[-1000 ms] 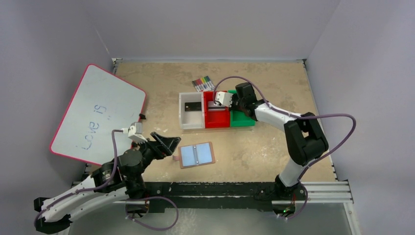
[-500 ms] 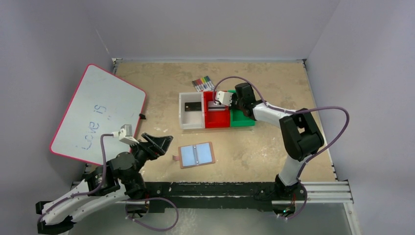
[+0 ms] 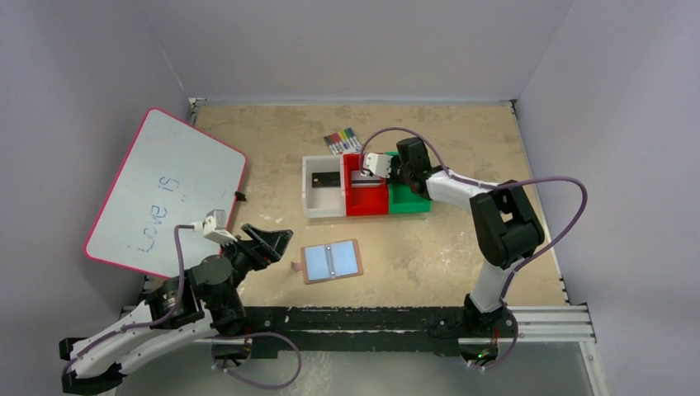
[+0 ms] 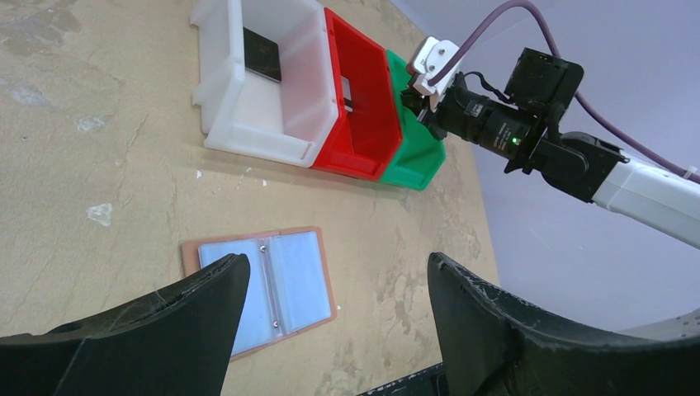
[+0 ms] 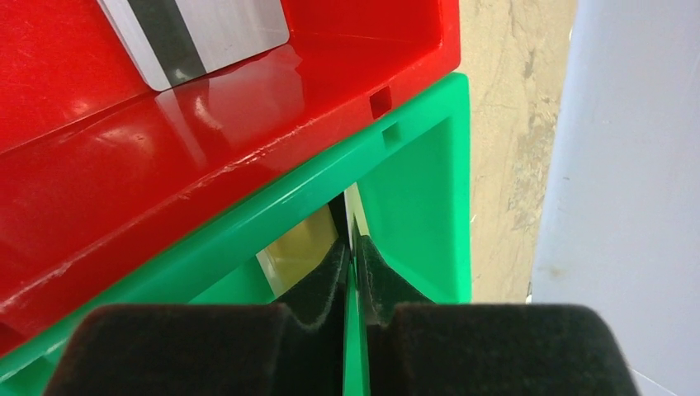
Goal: Take the credit cards out of the card holder
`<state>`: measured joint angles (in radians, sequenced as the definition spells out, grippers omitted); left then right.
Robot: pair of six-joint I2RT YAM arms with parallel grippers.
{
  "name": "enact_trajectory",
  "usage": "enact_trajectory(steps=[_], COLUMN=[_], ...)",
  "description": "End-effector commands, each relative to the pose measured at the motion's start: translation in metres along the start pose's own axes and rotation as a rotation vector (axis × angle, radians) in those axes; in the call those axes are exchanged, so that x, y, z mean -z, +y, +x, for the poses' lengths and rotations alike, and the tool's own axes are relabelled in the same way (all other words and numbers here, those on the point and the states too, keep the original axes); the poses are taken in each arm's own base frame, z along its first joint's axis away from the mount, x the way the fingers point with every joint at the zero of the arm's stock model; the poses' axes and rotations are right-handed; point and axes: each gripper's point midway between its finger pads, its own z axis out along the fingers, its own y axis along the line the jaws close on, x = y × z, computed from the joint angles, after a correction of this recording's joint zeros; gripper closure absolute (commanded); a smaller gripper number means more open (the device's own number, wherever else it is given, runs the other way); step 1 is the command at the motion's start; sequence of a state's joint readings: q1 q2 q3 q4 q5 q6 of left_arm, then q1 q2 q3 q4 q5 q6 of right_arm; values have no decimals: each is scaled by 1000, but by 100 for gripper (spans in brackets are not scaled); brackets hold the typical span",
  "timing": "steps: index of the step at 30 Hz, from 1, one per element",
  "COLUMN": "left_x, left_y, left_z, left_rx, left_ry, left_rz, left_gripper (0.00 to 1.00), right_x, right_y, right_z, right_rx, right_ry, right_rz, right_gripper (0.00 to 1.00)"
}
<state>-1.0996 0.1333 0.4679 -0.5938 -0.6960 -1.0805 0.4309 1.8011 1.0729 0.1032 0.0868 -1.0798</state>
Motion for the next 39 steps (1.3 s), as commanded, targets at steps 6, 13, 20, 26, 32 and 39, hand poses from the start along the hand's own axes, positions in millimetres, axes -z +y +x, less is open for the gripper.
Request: enact_trajectory(steps=[6, 13, 20, 26, 32, 39], left_x=[0, 0, 0, -2, -2, -3], left_y=[-9, -10, -11, -12, -13, -12], left_z=[-9, -9, -8, -8, -7, -6], left_rx=[13, 23, 33, 34, 34, 32], left_ry=[-17, -16, -14, -12, -7, -5], left_rz=[-2, 0, -2, -5, -4, -6], left_gripper=[22, 22, 23, 23, 23, 23], right_x=[3, 7, 4, 1, 2, 15], right_y=[-2, 0, 7, 10, 11, 0], right_z=[-8, -9, -6, -7, -5, -11], right_rx=[-7, -32, -79, -99, -103, -112], right_ry=[-36, -57, -56, -62, -60, -79], right_rz=[-63, -102, -159, -176, -180, -161], right_gripper=[85, 85, 84, 82, 80, 69])
